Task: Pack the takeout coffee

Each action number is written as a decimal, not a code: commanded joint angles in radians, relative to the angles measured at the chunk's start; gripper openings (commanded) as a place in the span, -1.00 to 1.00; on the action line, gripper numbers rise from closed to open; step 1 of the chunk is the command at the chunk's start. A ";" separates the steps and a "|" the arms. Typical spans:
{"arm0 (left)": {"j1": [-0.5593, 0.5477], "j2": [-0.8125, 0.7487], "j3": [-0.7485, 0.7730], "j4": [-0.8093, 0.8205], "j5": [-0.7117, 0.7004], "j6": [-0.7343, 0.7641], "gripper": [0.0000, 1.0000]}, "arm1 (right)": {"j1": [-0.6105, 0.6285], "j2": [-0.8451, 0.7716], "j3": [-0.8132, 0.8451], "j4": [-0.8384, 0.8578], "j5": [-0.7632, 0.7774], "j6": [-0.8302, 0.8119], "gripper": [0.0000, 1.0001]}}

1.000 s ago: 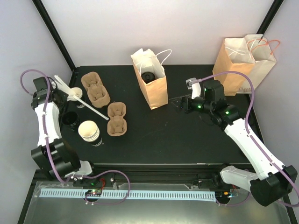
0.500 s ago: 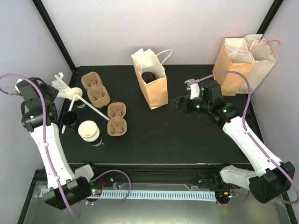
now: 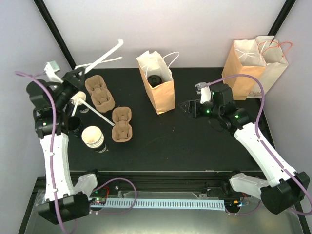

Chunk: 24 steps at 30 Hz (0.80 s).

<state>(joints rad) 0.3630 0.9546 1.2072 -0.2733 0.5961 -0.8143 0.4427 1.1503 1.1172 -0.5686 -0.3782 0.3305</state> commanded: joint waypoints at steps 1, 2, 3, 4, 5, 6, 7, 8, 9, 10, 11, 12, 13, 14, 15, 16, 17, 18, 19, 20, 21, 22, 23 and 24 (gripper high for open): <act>-0.165 0.024 -0.003 0.322 0.164 -0.079 -0.97 | 0.004 -0.084 -0.010 0.015 0.063 0.036 0.78; -0.205 0.036 -0.006 0.354 0.163 -0.089 -0.97 | 0.004 -0.097 -0.016 0.020 0.067 0.039 0.78; -0.245 0.051 -0.003 0.368 0.157 -0.091 -0.97 | 0.003 -0.107 -0.018 0.021 0.070 0.044 0.78; -0.279 0.064 0.004 0.366 0.148 -0.085 -0.97 | 0.004 -0.115 -0.018 0.018 0.072 0.046 0.78; -0.303 0.074 0.009 0.357 0.130 -0.074 -0.97 | 0.004 -0.119 -0.017 0.015 0.074 0.049 0.78; -0.326 0.080 0.008 0.350 0.109 -0.062 -0.97 | 0.004 -0.121 -0.016 0.010 0.074 0.050 0.78; -0.341 0.081 0.002 0.348 0.085 -0.052 -0.97 | 0.004 -0.122 -0.015 0.004 0.073 0.050 0.78; -0.349 0.082 -0.005 0.351 0.061 -0.044 -0.97 | 0.004 -0.124 -0.012 -0.001 0.074 0.050 0.78; -0.354 0.083 -0.013 0.358 0.044 -0.039 -0.97 | 0.004 -0.128 -0.013 -0.007 0.077 0.049 0.78; -0.358 0.086 -0.017 0.366 0.037 -0.033 -0.97 | 0.003 -0.131 -0.012 -0.011 0.080 0.050 0.78; -0.360 0.092 -0.017 0.371 0.040 -0.028 -0.97 | 0.003 -0.134 -0.013 -0.014 0.081 0.050 0.78; -0.362 0.099 -0.011 0.367 0.054 -0.020 -0.97 | 0.004 -0.137 -0.012 -0.018 0.083 0.050 0.78; -0.364 0.109 -0.001 0.356 0.077 -0.004 -0.97 | 0.004 -0.141 -0.012 -0.020 0.083 0.049 0.78; -0.366 0.119 0.014 0.338 0.120 0.021 -0.97 | 0.003 -0.142 -0.013 -0.023 0.084 0.048 0.78; -0.372 0.131 0.032 0.301 0.139 0.052 -0.97 | 0.004 -0.144 -0.012 -0.026 0.085 0.048 0.78; -0.376 0.144 0.049 0.258 0.150 0.083 -0.97 | 0.004 -0.145 -0.011 -0.027 0.084 0.048 0.78; -0.379 0.154 0.063 0.213 0.154 0.111 -0.97 | 0.003 -0.144 -0.010 -0.029 0.083 0.048 0.78; -0.381 0.165 0.068 0.178 0.153 0.131 -0.97 | 0.003 -0.145 -0.009 -0.032 0.083 0.048 0.78; -0.381 0.172 0.069 0.156 0.154 0.142 -0.97 | 0.003 -0.145 -0.007 -0.033 0.081 0.048 0.78; -0.382 0.180 0.066 0.140 0.154 0.150 -0.97 | 0.003 -0.145 -0.004 -0.036 0.079 0.048 0.78; -0.384 0.187 0.063 0.129 0.154 0.157 -0.97 | 0.003 -0.144 -0.001 -0.039 0.079 0.048 0.78; -0.388 0.191 0.058 0.120 0.153 0.165 -0.97 | 0.004 -0.147 0.002 -0.042 0.079 0.048 0.78; -0.392 0.198 0.057 0.108 0.149 0.176 -0.97 | 0.003 -0.147 0.003 -0.043 0.079 0.049 0.78; -0.396 0.202 0.059 0.090 0.138 0.189 -0.97 | 0.004 -0.148 0.004 -0.045 0.080 0.050 0.78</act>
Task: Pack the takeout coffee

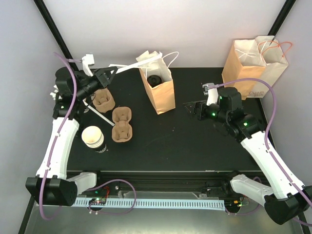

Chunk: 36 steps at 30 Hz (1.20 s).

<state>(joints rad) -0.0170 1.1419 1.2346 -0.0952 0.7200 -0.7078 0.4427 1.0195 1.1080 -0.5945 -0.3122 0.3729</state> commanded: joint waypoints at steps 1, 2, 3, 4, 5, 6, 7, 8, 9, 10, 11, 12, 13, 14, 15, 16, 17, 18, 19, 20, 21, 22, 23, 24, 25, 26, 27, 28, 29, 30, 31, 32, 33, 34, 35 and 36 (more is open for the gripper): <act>-0.022 0.020 0.036 -0.114 -0.003 0.099 -0.97 | 0.003 -0.019 0.013 -0.021 0.015 0.008 0.78; -0.029 0.026 0.045 -0.146 -0.032 0.116 -0.97 | 0.004 -0.020 0.014 -0.024 0.015 0.007 0.78; -0.034 0.035 0.056 -0.183 -0.060 0.131 -0.97 | 0.004 -0.021 0.014 -0.026 0.017 0.009 0.78; -0.040 0.045 0.071 -0.219 -0.087 0.147 -0.97 | 0.004 -0.023 0.014 -0.028 0.017 0.009 0.78; -0.047 0.058 0.087 -0.246 -0.100 0.161 -0.97 | 0.003 -0.024 0.014 -0.030 0.020 0.009 0.78; -0.051 0.073 0.105 -0.273 -0.102 0.173 -0.97 | 0.003 -0.025 0.013 -0.031 0.021 0.010 0.78; -0.055 0.089 0.122 -0.296 -0.101 0.178 -0.97 | 0.003 -0.026 0.013 -0.032 0.022 0.011 0.78; -0.061 0.105 0.140 -0.323 -0.097 0.182 -0.97 | 0.004 -0.026 0.013 -0.034 0.024 0.011 0.78; -0.064 0.122 0.159 -0.345 -0.094 0.189 -0.97 | 0.004 -0.026 0.013 -0.034 0.025 0.011 0.78; -0.071 0.131 0.178 -0.366 -0.094 0.196 -0.93 | 0.004 -0.025 0.014 -0.033 0.025 0.011 0.78; -0.077 0.168 0.198 -0.388 -0.094 0.203 -0.86 | 0.004 -0.023 0.015 -0.035 0.025 0.011 0.78; -0.081 0.179 0.213 -0.408 -0.094 0.209 -0.79 | 0.003 -0.021 0.014 -0.036 0.025 0.011 0.78; -0.088 0.196 0.229 -0.423 -0.094 0.214 -0.71 | 0.004 -0.020 0.014 -0.035 0.026 0.009 0.79; -0.093 0.205 0.243 -0.435 -0.095 0.221 -0.67 | 0.004 -0.017 0.012 -0.035 0.025 0.009 0.79; -0.099 0.216 0.256 -0.445 -0.093 0.224 -0.64 | 0.004 -0.014 0.012 -0.035 0.025 0.009 0.80; -0.103 0.225 0.270 -0.455 -0.090 0.227 -0.59 | 0.004 -0.013 0.011 -0.036 0.024 0.009 0.80; -0.110 0.233 0.283 -0.464 -0.091 0.229 -0.55 | 0.004 -0.014 0.009 -0.035 0.023 0.009 0.80; -0.115 0.241 0.294 -0.468 -0.090 0.228 -0.54 | 0.004 -0.013 0.008 -0.035 0.023 0.008 0.80; -0.123 0.248 0.305 -0.469 -0.087 0.229 -0.53 | 0.003 -0.013 0.007 -0.035 0.024 0.007 0.80; -0.127 0.255 0.313 -0.468 -0.085 0.229 -0.52 | 0.003 -0.013 0.006 -0.034 0.024 0.006 0.80; -0.137 0.262 0.320 -0.468 -0.084 0.227 -0.50 | 0.003 -0.014 0.006 -0.036 0.025 0.005 0.80; -0.142 0.268 0.325 -0.464 -0.082 0.226 -0.48 | 0.004 -0.013 0.006 -0.037 0.025 0.005 0.80; -0.145 0.274 0.328 -0.460 -0.081 0.224 -0.45 | 0.004 -0.014 0.006 -0.039 0.025 0.004 0.80; -0.147 0.280 0.332 -0.457 -0.080 0.221 -0.44 | 0.004 -0.015 0.006 -0.038 0.027 0.003 0.80; -0.148 0.284 0.334 -0.454 -0.078 0.221 -0.44 | 0.004 -0.017 0.006 -0.038 0.028 0.003 0.80; -0.149 0.286 0.335 -0.451 -0.079 0.225 -0.44 | 0.004 -0.017 0.005 -0.037 0.028 0.003 0.80; -0.149 0.284 0.334 -0.451 -0.088 0.226 -0.41 | 0.004 -0.017 0.003 -0.038 0.026 0.002 0.80; -0.149 0.279 0.328 -0.451 -0.099 0.231 -0.32 | 0.003 -0.017 0.002 -0.037 0.021 -0.001 0.80; -0.149 0.272 0.314 -0.451 -0.113 0.237 -0.19 | 0.004 -0.014 0.000 -0.037 0.013 -0.001 0.80; -0.149 0.263 0.298 -0.452 -0.127 0.250 -0.07 | 0.004 -0.011 -0.003 -0.039 0.006 -0.003 0.80; -0.149 0.252 0.279 -0.460 -0.138 0.268 0.04 | 0.004 -0.007 -0.006 -0.040 0.001 -0.005 0.80; -0.149 0.243 0.262 -0.477 -0.152 0.301 0.12 | 0.004 -0.004 -0.007 -0.041 -0.003 -0.007 0.80; -0.153 0.234 0.250 -0.510 -0.190 0.337 0.17 | 0.003 -0.004 -0.009 -0.043 -0.004 -0.009 0.80; -0.161 0.230 0.243 -0.562 -0.256 0.378 0.21 | 0.004 -0.003 -0.010 -0.044 -0.005 -0.010 0.80; -0.172 0.230 0.239 -0.612 -0.331 0.416 0.21 | 0.004 -0.003 -0.011 -0.043 -0.005 -0.011 0.80; -0.183 0.234 0.230 -0.647 -0.385 0.451 0.22 | 0.003 -0.003 -0.013 -0.042 -0.004 -0.012 0.80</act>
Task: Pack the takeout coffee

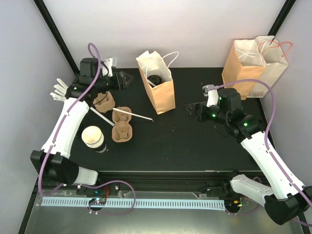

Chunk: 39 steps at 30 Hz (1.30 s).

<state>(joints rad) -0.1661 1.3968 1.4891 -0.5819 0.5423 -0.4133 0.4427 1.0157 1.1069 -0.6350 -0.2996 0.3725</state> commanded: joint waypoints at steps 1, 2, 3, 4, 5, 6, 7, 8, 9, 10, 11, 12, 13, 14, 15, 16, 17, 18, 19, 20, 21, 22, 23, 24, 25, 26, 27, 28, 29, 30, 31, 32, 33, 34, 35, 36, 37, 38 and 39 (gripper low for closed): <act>-0.045 -0.018 -0.036 -0.189 -0.237 0.198 0.22 | 0.004 0.001 -0.014 0.001 -0.018 -0.012 0.81; -0.058 -0.012 -0.048 -0.213 -0.248 0.236 0.24 | 0.004 0.003 -0.016 0.003 -0.019 -0.013 0.80; -0.072 -0.007 -0.061 -0.230 -0.251 0.278 0.26 | 0.003 0.005 -0.015 0.004 -0.021 -0.013 0.81; -0.091 -0.003 -0.075 -0.235 -0.267 0.314 0.26 | 0.004 0.008 -0.016 0.005 -0.025 -0.014 0.80; -0.114 -0.004 -0.097 -0.230 -0.293 0.352 0.27 | 0.003 0.011 -0.016 0.005 -0.028 -0.015 0.80; -0.139 -0.007 -0.125 -0.212 -0.328 0.399 0.31 | 0.004 0.012 -0.015 0.004 -0.031 -0.016 0.80; -0.171 -0.010 -0.152 -0.192 -0.359 0.454 0.37 | 0.003 0.015 -0.014 0.003 -0.034 -0.017 0.80; -0.188 -0.009 -0.170 -0.176 -0.384 0.508 0.42 | 0.004 0.015 -0.013 0.003 -0.037 -0.018 0.80; -0.195 -0.003 -0.178 -0.169 -0.401 0.572 0.45 | 0.004 0.014 -0.012 0.001 -0.038 -0.019 0.80; -0.198 0.005 -0.181 -0.167 -0.401 0.637 0.46 | 0.004 0.014 -0.011 0.000 -0.039 -0.021 0.80; -0.200 0.014 -0.182 -0.177 -0.391 0.720 0.46 | 0.004 0.012 -0.008 -0.003 -0.039 -0.023 0.80; -0.204 0.027 -0.183 -0.192 -0.381 0.853 0.46 | 0.003 0.011 -0.006 -0.007 -0.039 -0.025 0.80; -0.211 0.042 -0.182 -0.213 -0.396 0.930 0.46 | 0.004 0.010 -0.002 -0.011 -0.041 -0.028 0.80; -0.214 0.058 -0.173 -0.228 -0.433 0.973 0.46 | 0.004 0.011 0.002 -0.017 -0.040 -0.030 0.80; -0.213 0.076 -0.169 -0.234 -0.465 1.010 0.47 | 0.004 0.011 0.009 -0.024 -0.039 -0.034 0.80; -0.213 0.092 -0.162 -0.258 -0.492 1.058 0.47 | 0.004 0.010 0.014 -0.031 -0.039 -0.037 0.80; -0.213 0.111 -0.156 -0.283 -0.521 1.107 0.46 | 0.004 0.011 0.020 -0.038 -0.039 -0.041 0.80; -0.210 0.128 -0.156 -0.299 -0.550 1.145 0.44 | 0.004 0.011 0.024 -0.043 -0.039 -0.044 0.80; -0.202 0.144 -0.156 -0.310 -0.575 1.186 0.40 | 0.004 0.010 0.028 -0.048 -0.039 -0.046 0.80; -0.189 0.160 -0.156 -0.309 -0.595 1.216 0.35 | 0.004 0.010 0.031 -0.052 -0.039 -0.048 0.80; -0.168 0.182 -0.155 -0.305 -0.596 1.245 0.27 | 0.004 0.010 0.033 -0.057 -0.041 -0.048 0.80; -0.143 0.200 -0.152 -0.297 -0.578 1.273 0.23 | 0.004 0.010 0.037 -0.062 -0.043 -0.050 0.80; -0.120 0.218 -0.152 -0.283 -0.564 1.292 0.22 | 0.003 0.011 0.040 -0.066 -0.046 -0.051 0.80; -0.104 0.234 -0.150 -0.271 -0.552 1.312 0.22 | 0.004 0.011 0.043 -0.071 -0.052 -0.052 0.80; -0.095 0.252 -0.146 -0.267 -0.555 1.323 0.22 | 0.004 0.010 0.045 -0.074 -0.055 -0.052 0.80; -0.093 0.268 -0.145 -0.261 -0.568 1.325 0.22 | 0.004 0.011 0.047 -0.077 -0.057 -0.053 0.80; -0.093 0.281 -0.147 -0.249 -0.583 1.326 0.23 | 0.004 0.012 0.050 -0.082 -0.059 -0.053 0.80; -0.093 0.293 -0.154 -0.236 -0.592 1.329 0.24 | 0.003 0.013 0.052 -0.084 -0.059 -0.054 0.80; -0.092 0.305 -0.164 -0.221 -0.598 1.340 0.24 | 0.004 0.014 0.054 -0.086 -0.059 -0.053 0.80; -0.092 0.318 -0.171 -0.205 -0.610 1.346 0.23 | 0.004 0.015 0.056 -0.086 -0.062 -0.053 0.80; -0.090 0.334 -0.175 -0.190 -0.621 1.347 0.21 | 0.004 0.017 0.058 -0.086 -0.063 -0.053 0.80; -0.090 0.349 -0.174 -0.188 -0.627 1.349 0.17 | 0.003 0.019 0.060 -0.087 -0.064 -0.053 0.80; -0.090 0.364 -0.170 -0.184 -0.635 1.346 0.12 | 0.004 0.020 0.063 -0.088 -0.065 -0.052 0.80; -0.090 0.375 -0.165 -0.177 -0.638 1.339 0.03 | 0.004 0.021 0.063 -0.089 -0.066 -0.052 0.80; -0.090 0.385 -0.159 -0.175 -0.636 1.335 -0.03 | 0.004 0.021 0.065 -0.089 -0.067 -0.050 0.80; -0.090 0.392 -0.154 -0.172 -0.631 1.335 -0.05 | 0.003 0.021 0.066 -0.089 -0.066 -0.050 0.80; -0.090 0.398 -0.152 -0.169 -0.631 1.337 -0.05 | 0.003 0.021 0.067 -0.091 -0.065 -0.050 0.80; -0.089 0.399 -0.153 -0.162 -0.631 1.344 -0.05 | 0.004 0.021 0.068 -0.093 -0.063 -0.050 0.80; -0.086 0.402 -0.153 -0.157 -0.630 1.350 -0.08 | 0.004 0.021 0.069 -0.094 -0.062 -0.050 0.80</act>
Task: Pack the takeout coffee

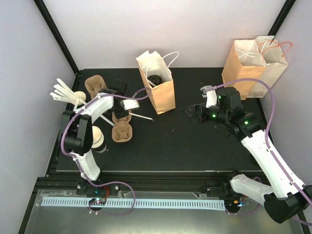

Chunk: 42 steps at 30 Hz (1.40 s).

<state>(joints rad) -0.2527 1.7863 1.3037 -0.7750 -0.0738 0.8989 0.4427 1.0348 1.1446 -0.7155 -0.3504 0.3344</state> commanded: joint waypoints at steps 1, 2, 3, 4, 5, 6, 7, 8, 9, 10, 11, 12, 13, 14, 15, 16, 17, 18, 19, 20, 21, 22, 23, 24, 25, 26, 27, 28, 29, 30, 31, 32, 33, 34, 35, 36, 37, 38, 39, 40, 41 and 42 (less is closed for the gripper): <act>0.004 0.018 0.034 0.036 -0.016 0.041 -0.15 | 0.004 0.001 0.033 -0.016 -0.009 -0.012 0.80; 0.007 0.021 0.036 0.035 -0.019 0.041 -0.26 | 0.004 0.001 0.033 -0.018 -0.008 -0.012 0.80; 0.010 0.024 0.037 0.038 -0.021 0.043 -0.35 | 0.004 -0.001 0.032 -0.018 -0.008 -0.010 0.81; 0.014 0.028 0.036 0.038 -0.023 0.044 -0.43 | 0.004 -0.002 0.032 -0.017 -0.009 -0.009 0.81; 0.015 0.030 0.038 0.033 -0.026 0.047 -0.51 | 0.003 -0.002 0.033 -0.018 -0.011 -0.009 0.81; 0.015 0.029 0.037 0.025 -0.026 0.052 -0.60 | 0.003 -0.002 0.035 -0.019 -0.013 -0.007 0.81; 0.015 0.025 0.036 0.022 -0.026 0.055 -0.66 | 0.004 -0.001 0.037 -0.019 -0.014 -0.008 0.81; 0.015 0.021 0.034 0.023 -0.027 0.055 -0.68 | 0.004 -0.001 0.039 -0.021 -0.015 -0.009 0.80; 0.015 0.016 0.031 0.026 -0.030 0.056 -0.68 | 0.004 -0.001 0.041 -0.022 -0.015 -0.010 0.80; 0.015 0.014 0.030 0.028 -0.034 0.059 -0.68 | 0.004 -0.001 0.044 -0.024 -0.015 -0.011 0.80; 0.015 0.015 0.028 0.029 -0.037 0.060 -0.68 | 0.004 -0.001 0.047 -0.027 -0.015 -0.013 0.81; 0.015 0.017 0.027 0.031 -0.042 0.060 -0.68 | 0.004 -0.002 0.048 -0.029 -0.015 -0.015 0.80; 0.015 0.021 0.029 0.029 -0.043 0.062 -0.70 | 0.004 -0.003 0.050 -0.031 -0.014 -0.015 0.80; 0.015 0.025 0.032 0.023 -0.039 0.059 -0.82 | 0.004 -0.004 0.051 -0.032 -0.014 -0.016 0.80; 0.015 0.028 0.039 0.016 -0.036 0.052 -0.92 | 0.004 -0.005 0.052 -0.033 -0.015 -0.016 0.80; 0.014 0.029 0.046 0.009 -0.041 0.043 -0.96 | 0.004 -0.007 0.052 -0.033 -0.014 -0.015 0.80; 0.011 0.024 0.048 0.008 -0.052 0.036 -0.97 | 0.004 -0.008 0.051 -0.032 -0.013 -0.014 0.80; 0.008 0.018 0.047 0.005 -0.063 0.028 -0.97 | 0.004 -0.009 0.049 -0.030 -0.015 -0.013 0.80; 0.005 0.003 0.047 0.000 -0.075 0.022 -0.97 | 0.004 -0.008 0.049 -0.030 -0.017 -0.011 0.81; 0.004 -0.015 0.045 -0.006 -0.092 0.010 -0.97 | 0.004 -0.007 0.050 -0.030 -0.020 -0.011 0.80; 0.004 -0.042 0.043 -0.008 -0.114 -0.013 -0.97 | 0.003 -0.007 0.051 -0.031 -0.021 -0.010 0.80; 0.005 -0.072 0.037 -0.015 -0.135 -0.034 -0.97 | 0.004 -0.008 0.053 -0.032 -0.020 -0.011 0.80; 0.006 -0.102 0.029 -0.037 -0.153 -0.059 -0.97 | 0.004 -0.009 0.055 -0.035 -0.016 -0.013 0.80; 0.006 -0.139 0.021 -0.054 -0.173 -0.080 -0.96 | 0.004 -0.011 0.057 -0.037 -0.011 -0.015 0.81; 0.006 -0.175 0.009 -0.064 -0.198 -0.107 -0.95 | 0.004 -0.012 0.058 -0.039 -0.007 -0.016 0.81; 0.008 -0.213 -0.003 -0.076 -0.227 -0.136 -0.94 | 0.004 -0.012 0.059 -0.039 -0.003 -0.017 0.81; 0.013 -0.249 -0.010 -0.086 -0.260 -0.174 -0.90 | 0.004 -0.010 0.061 -0.039 -0.002 -0.018 0.81; 0.023 -0.281 -0.007 -0.106 -0.277 -0.207 -0.88 | 0.004 -0.008 0.063 -0.039 -0.003 -0.018 0.81; 0.032 -0.312 -0.004 -0.122 -0.294 -0.239 -0.88 | 0.004 -0.004 0.066 -0.039 -0.007 -0.018 0.81; 0.040 -0.342 -0.002 -0.123 -0.317 -0.264 -0.89 | 0.004 0.000 0.068 -0.039 -0.011 -0.018 0.81; 0.045 -0.381 -0.003 -0.113 -0.341 -0.287 -0.92 | 0.004 0.002 0.070 -0.039 -0.014 -0.018 0.81; 0.049 -0.415 -0.003 -0.099 -0.350 -0.307 -0.96 | 0.004 0.003 0.070 -0.039 -0.014 -0.019 0.81; 0.051 -0.452 -0.004 -0.075 -0.342 -0.325 -0.97 | 0.004 0.004 0.071 -0.038 -0.015 -0.020 0.81; 0.052 -0.488 -0.008 -0.047 -0.313 -0.346 -0.97 | 0.004 0.004 0.072 -0.038 -0.013 -0.020 0.81; 0.052 -0.537 -0.010 -0.017 -0.265 -0.368 -0.97 | 0.003 0.005 0.072 -0.038 -0.011 -0.020 0.81; 0.052 -0.581 -0.017 0.021 -0.186 -0.395 -0.97 | 0.003 0.004 0.072 -0.038 -0.010 -0.019 0.81; 0.052 -0.625 -0.033 0.063 -0.090 -0.421 -0.97 | 0.003 0.004 0.071 -0.037 -0.008 -0.018 0.81; 0.052 -0.669 -0.071 0.122 0.059 -0.450 -0.97 | 0.004 0.002 0.068 -0.034 -0.008 -0.016 0.81; 0.052 -0.708 -0.113 0.190 0.173 -0.474 -0.97 | 0.004 0.002 0.065 -0.030 -0.008 -0.013 0.81; 0.049 -0.744 -0.146 0.248 0.274 -0.484 -0.97 | 0.004 0.003 0.063 -0.027 -0.009 -0.009 0.81; 0.045 -0.768 -0.167 0.286 0.336 -0.495 -0.97 | 0.004 0.003 0.061 -0.024 -0.013 -0.006 0.81; 0.042 -0.783 -0.172 0.306 0.362 -0.505 -0.97 | 0.004 0.004 0.061 -0.023 -0.016 -0.002 0.81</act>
<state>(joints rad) -0.1989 1.0763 1.1954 -0.6643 -0.0692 0.5030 0.4427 1.0351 1.1854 -0.7486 -0.3523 0.3229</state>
